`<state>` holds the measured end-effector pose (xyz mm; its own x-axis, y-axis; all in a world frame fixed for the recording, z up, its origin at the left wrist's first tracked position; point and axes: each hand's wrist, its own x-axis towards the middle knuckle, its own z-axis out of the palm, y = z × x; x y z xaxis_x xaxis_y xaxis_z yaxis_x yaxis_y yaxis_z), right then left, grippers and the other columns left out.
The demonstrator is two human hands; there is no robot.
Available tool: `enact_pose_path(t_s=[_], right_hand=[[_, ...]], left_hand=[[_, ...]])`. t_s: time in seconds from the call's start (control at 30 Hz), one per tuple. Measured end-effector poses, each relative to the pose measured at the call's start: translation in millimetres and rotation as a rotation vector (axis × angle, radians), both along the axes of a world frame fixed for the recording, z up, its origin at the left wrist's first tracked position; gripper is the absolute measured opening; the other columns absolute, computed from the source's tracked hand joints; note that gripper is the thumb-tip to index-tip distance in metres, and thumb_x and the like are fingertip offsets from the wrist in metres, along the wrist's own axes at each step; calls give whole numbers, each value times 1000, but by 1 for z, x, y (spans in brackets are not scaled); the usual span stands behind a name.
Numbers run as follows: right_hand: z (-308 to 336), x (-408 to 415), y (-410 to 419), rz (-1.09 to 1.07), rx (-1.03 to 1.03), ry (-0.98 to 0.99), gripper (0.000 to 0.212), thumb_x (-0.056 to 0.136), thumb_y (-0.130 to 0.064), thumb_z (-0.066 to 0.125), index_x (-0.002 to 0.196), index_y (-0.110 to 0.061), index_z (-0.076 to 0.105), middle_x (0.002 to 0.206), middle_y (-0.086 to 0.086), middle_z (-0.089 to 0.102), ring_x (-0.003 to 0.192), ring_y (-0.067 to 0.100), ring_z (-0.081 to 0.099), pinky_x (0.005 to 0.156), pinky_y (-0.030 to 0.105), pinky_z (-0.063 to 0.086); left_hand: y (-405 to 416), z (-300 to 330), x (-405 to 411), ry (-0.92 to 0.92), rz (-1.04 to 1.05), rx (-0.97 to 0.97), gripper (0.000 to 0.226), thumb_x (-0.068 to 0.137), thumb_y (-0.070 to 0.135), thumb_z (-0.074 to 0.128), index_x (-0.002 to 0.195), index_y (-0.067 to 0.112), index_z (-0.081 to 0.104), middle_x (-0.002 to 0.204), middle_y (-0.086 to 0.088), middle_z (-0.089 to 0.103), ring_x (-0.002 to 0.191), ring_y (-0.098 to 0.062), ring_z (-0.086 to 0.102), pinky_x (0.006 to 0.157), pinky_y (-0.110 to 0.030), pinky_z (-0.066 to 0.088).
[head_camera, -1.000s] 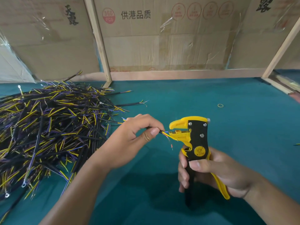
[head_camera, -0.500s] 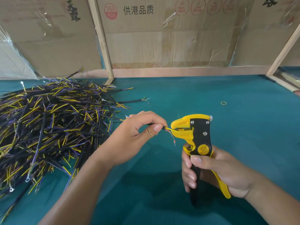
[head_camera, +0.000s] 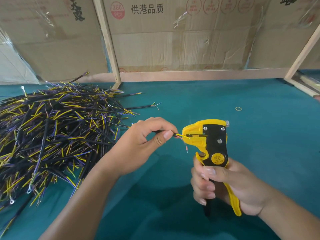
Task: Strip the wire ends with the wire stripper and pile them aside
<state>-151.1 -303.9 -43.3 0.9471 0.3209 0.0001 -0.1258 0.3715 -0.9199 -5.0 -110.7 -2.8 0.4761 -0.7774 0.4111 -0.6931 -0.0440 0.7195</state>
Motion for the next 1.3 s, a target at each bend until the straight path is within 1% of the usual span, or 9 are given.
enact_pose_path(t_s=[0.13, 0.33, 0.57, 0.67, 0.9, 1.0, 1.13, 1.23, 1.3], right_hand=[[2, -1, 4, -65, -39, 43, 43, 83, -38, 80, 72, -11, 49, 61, 7, 36, 51, 20, 38, 56, 34, 44], [3, 0, 2, -223, -86, 114, 53, 71, -44, 87, 66, -11, 46, 54, 4, 34, 42, 18, 32, 47, 29, 40], [2, 0, 1, -223, -96, 118, 53, 73, -44, 87, 67, -11, 45, 55, 4, 34, 42, 18, 32, 48, 29, 39], [1, 1, 0, -191, -41, 101, 49, 76, -39, 85, 70, -9, 48, 58, 6, 35, 45, 20, 35, 51, 32, 42], [0, 4, -5, -17, 46, 45, 34, 86, -31, 78, 87, -6, 56, 74, 15, 48, 67, 29, 52, 75, 47, 50], [-1, 4, -6, 0, 38, 42, 32, 87, -31, 77, 91, -5, 58, 77, 15, 50, 71, 31, 54, 78, 48, 50], [0, 6, -9, -91, 37, 42, 34, 84, -32, 79, 92, -5, 59, 79, 16, 52, 73, 32, 54, 79, 48, 50], [-1, 7, -10, -157, -10, 25, 37, 83, -33, 81, 91, -6, 58, 78, 17, 52, 74, 33, 53, 77, 44, 52], [-1, 7, -10, -172, -38, 6, 36, 83, -33, 80, 91, -6, 59, 79, 17, 52, 75, 33, 53, 77, 43, 52]], left_hand=[[-1, -1, 0, -14, 33, 26, 16, 100, 40, 50, 103, 41, 66, 95, 17, 65, 93, -16, 59, 85, -27, 42], [-2, -2, 0, -19, 40, 10, 16, 99, 30, 52, 98, 30, 68, 87, 24, 61, 83, -2, 55, 77, -11, 37], [-2, -2, -1, -3, 50, 7, 15, 99, 28, 53, 98, 26, 69, 86, 21, 61, 81, -2, 54, 77, -10, 37], [-1, -2, -1, 4, 52, 6, 15, 99, 26, 54, 97, 27, 68, 86, 21, 61, 80, -1, 54, 77, -9, 37], [0, -1, -2, 3, 31, 0, 15, 99, 30, 52, 97, 33, 66, 83, 23, 59, 78, -2, 53, 76, -9, 37], [0, -2, 1, 12, 76, -9, 15, 99, 30, 52, 95, 26, 66, 80, 17, 58, 76, -2, 52, 75, -11, 39], [1, -5, 5, 32, 182, -1, 16, 99, 34, 52, 92, 27, 64, 76, 8, 55, 67, -13, 47, 63, -24, 39], [-1, -8, 6, 31, 247, 3, 15, 101, 34, 53, 90, 28, 61, 69, 16, 49, 60, -4, 40, 55, -14, 32], [-2, -8, 5, 45, 268, -1, 15, 100, 34, 52, 89, 28, 59, 69, 11, 50, 57, -3, 38, 54, -13, 31]])
